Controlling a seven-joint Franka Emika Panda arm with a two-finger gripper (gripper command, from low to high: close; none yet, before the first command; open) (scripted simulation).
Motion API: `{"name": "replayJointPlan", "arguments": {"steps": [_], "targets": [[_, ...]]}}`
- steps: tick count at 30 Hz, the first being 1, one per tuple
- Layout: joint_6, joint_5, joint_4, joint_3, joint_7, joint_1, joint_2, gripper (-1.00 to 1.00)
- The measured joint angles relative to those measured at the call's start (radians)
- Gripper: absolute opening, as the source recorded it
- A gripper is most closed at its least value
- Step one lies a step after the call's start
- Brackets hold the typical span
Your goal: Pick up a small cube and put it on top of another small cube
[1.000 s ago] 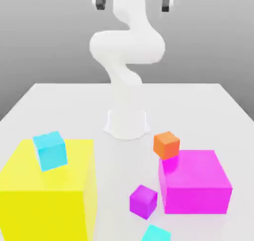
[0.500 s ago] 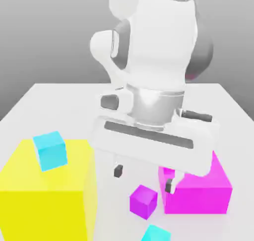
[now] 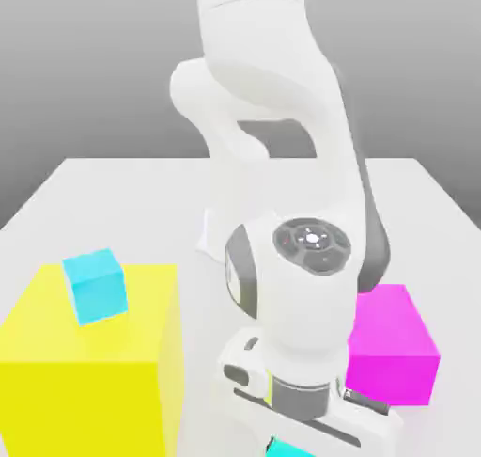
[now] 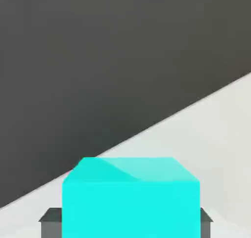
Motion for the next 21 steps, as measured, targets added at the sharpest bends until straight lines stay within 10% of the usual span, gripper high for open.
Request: {"name": "replayJointPlan", "arguments": {"steps": [21], "targets": [[-0.608,0.303,0.099,-0.054,-0.389,-0.268,-0.612,-1.0]]}}
